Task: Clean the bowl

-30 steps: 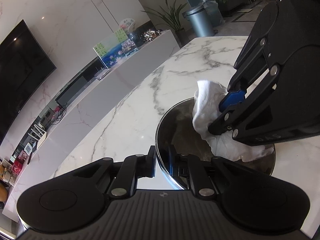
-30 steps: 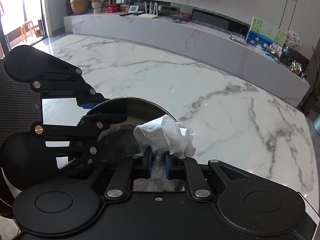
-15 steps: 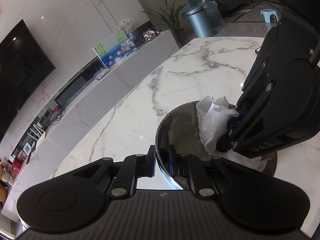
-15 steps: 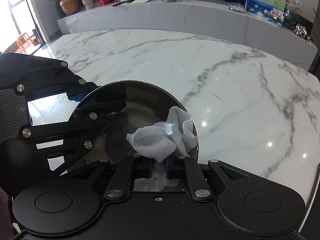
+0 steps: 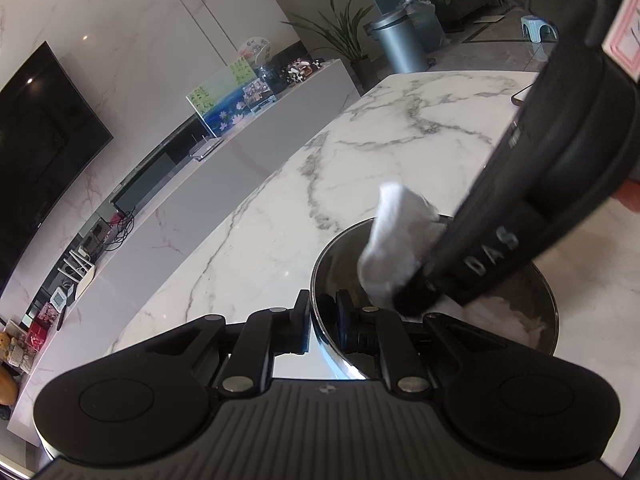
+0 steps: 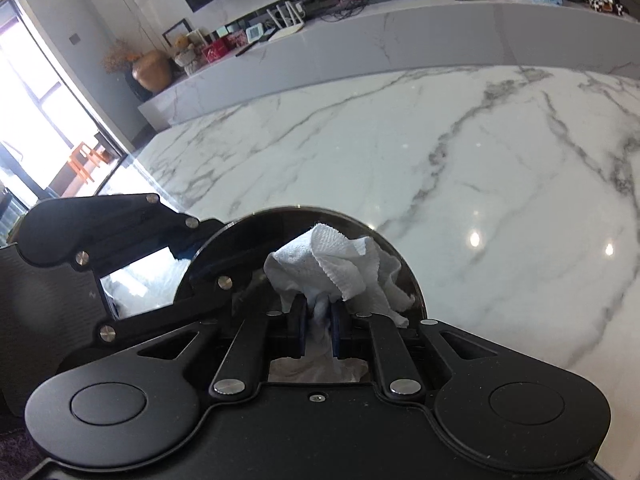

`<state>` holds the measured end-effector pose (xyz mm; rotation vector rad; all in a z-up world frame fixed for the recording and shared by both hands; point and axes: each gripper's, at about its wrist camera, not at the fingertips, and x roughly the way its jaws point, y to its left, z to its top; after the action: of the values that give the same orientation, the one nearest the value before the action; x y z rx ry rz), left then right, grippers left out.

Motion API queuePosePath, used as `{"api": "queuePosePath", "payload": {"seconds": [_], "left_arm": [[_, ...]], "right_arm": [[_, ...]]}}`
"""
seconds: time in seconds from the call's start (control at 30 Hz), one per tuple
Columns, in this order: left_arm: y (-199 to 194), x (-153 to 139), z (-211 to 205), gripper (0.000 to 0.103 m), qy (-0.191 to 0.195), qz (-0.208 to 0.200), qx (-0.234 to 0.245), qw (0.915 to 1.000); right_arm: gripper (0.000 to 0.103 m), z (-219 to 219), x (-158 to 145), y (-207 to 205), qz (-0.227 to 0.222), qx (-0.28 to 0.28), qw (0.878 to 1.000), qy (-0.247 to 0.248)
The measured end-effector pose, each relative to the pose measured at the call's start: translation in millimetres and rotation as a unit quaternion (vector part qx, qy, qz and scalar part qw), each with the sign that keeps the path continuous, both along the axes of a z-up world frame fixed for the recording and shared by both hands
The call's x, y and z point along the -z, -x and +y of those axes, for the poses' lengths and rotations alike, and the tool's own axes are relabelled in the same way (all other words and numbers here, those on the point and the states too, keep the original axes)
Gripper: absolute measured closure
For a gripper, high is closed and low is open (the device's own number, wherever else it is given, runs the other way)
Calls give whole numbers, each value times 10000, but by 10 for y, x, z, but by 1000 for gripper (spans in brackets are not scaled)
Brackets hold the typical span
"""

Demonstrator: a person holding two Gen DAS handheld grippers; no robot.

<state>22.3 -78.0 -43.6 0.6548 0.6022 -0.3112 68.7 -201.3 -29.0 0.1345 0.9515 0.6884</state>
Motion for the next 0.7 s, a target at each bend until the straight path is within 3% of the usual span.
{"api": "queuePosePath", "payload": {"seconds": [0.27,0.53,0.7], "left_arm": [[-9,-5,44,92,-1,-15,13,10000],[-44,-4,69,92,7,-26,14,10000],[-86,-3,96,92,40,9,-52,10000]], "right_arm": [[92,43,-47,-26,-453,198,9988,15],[94,21,84,-110,-184,447,9985,252],[94,89,135,-68,-140,371,9962,775]]}}
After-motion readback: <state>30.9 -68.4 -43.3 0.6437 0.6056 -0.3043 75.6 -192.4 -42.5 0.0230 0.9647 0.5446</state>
